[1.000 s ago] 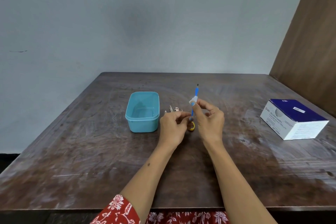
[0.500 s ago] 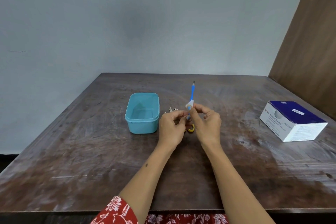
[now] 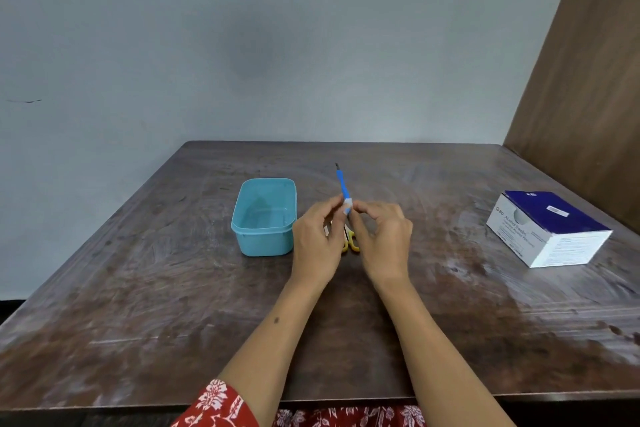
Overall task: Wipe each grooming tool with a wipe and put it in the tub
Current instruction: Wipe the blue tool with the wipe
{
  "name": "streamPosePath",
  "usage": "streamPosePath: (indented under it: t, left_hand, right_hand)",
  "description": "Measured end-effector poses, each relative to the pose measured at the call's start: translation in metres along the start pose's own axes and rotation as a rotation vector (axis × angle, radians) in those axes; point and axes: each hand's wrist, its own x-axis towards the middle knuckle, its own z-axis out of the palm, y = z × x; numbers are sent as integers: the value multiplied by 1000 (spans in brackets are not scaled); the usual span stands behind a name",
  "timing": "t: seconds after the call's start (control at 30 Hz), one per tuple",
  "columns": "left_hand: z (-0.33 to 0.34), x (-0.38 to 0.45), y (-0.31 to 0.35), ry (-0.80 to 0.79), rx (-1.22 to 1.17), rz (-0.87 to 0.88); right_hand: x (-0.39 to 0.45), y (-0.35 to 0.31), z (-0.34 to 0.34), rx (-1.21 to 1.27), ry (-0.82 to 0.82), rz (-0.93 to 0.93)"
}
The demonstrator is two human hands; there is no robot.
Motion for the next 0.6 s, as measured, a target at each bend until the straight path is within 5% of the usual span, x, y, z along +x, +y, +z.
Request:
streamPosePath:
  t: [0.6]
  left_hand:
    - [0, 6, -2, 44, -172, -140]
  right_hand:
    - [-2, 1, 0, -141, -148, 19]
